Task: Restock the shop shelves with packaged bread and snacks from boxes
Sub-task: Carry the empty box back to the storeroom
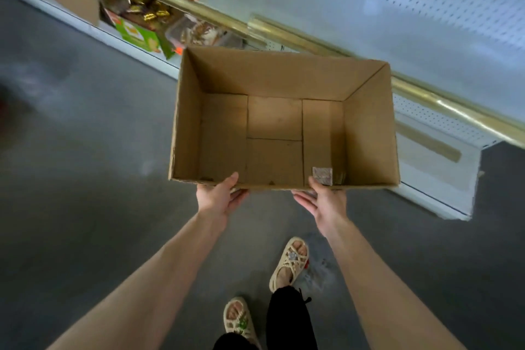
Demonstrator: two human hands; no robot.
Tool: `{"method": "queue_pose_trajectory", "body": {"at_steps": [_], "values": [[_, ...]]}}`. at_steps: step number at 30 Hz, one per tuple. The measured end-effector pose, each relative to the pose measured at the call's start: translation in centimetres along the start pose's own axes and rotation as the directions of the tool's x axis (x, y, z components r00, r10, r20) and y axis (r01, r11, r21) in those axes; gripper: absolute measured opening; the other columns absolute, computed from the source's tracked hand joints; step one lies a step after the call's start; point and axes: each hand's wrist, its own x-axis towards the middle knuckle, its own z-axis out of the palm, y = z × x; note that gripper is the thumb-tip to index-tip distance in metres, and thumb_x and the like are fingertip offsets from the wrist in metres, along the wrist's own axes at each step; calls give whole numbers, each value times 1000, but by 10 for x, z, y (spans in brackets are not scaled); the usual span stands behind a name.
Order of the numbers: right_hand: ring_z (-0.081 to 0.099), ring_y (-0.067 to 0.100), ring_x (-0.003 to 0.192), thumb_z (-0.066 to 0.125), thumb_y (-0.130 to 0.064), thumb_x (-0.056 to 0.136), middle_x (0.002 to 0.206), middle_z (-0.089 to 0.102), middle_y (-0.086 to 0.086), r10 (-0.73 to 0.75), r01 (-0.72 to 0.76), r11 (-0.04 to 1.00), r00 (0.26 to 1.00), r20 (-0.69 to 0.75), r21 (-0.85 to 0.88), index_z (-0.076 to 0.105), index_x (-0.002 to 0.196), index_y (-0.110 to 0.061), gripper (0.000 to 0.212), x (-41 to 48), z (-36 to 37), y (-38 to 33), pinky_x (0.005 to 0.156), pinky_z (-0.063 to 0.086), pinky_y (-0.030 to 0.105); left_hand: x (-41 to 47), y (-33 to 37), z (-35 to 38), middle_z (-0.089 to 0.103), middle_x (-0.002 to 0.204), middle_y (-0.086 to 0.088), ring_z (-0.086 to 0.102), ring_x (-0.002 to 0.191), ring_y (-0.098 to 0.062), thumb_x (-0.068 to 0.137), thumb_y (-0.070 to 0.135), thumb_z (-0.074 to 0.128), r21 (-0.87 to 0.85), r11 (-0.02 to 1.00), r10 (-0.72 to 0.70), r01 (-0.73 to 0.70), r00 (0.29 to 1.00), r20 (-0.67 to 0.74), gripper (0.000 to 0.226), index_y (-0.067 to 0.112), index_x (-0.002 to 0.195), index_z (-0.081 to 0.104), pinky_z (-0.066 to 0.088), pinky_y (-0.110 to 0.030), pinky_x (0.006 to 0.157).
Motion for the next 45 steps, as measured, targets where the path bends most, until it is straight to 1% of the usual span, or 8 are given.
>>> {"method": "queue_pose_trajectory", "body": {"at_steps": [6,10,14,20,29,34,38,45], "values": [[71,30,86,69,-11,88,119,64,18,-77,99,976,990,118,-194,37,139,-13,60,-67,89,-26,65,62,35,-56,84,-48,62,118,-24,66,100,-38,88,-2,66,-194,978,63,-75,996,-65,48,-2,129,42,61,-34,56],[73,26,70,68,-10,88,117,64,21,-89,150,958,966,242,-245,31,144,-13,67,-104,155,-41,51,58,29,-79,140,-76,64,118,-21,69,96,-34,87,0,67,-306,939,133,-158,986,-100,46,2,128,46,61,-37,63],[74,28,75,67,-9,88,121,62,22,-73,181,945,930,361,-274,26,148,-16,72,-122,212,-50,58,60,34,-86,182,-93,67,112,-17,71,86,-27,89,3,66,-342,910,187,-234,968,-166,41,3,126,49,59,-29,57],[73,29,80,64,-8,90,134,53,19,34,230,888,831,555,-398,30,146,-16,66,-122,321,-65,73,60,37,-75,254,-116,64,115,-14,71,85,-25,88,7,68,-433,837,191,-335,920,-342,47,9,129,46,62,-35,69],[70,27,53,60,0,92,130,52,31,185,323,792,683,707,-519,34,138,0,53,-140,471,-38,48,58,33,-71,332,-165,58,126,-13,69,76,-23,88,9,68,-494,708,139,-505,785,-603,49,8,132,47,61,-31,60],[71,28,69,61,-5,93,129,54,23,300,345,725,622,724,-597,37,136,-7,49,-160,559,-2,67,60,37,-62,382,-214,57,125,-13,70,80,-26,87,13,69,-511,654,100,-558,734,-672,57,14,136,40,59,-38,82],[70,28,75,60,-5,93,128,54,17,368,350,686,589,720,-638,37,137,-11,50,-175,630,32,65,58,36,-34,423,-263,59,121,-14,71,73,-24,86,12,72,-509,614,85,-603,692,-717,59,11,136,41,60,-39,80],[68,29,76,58,-1,94,117,54,19,412,376,647,560,719,-664,38,115,-12,31,-200,775,94,81,57,41,23,525,-360,60,120,-15,71,75,-25,87,10,70,-527,563,41,-636,659,-751,54,11,132,41,60,-38,78]]}}
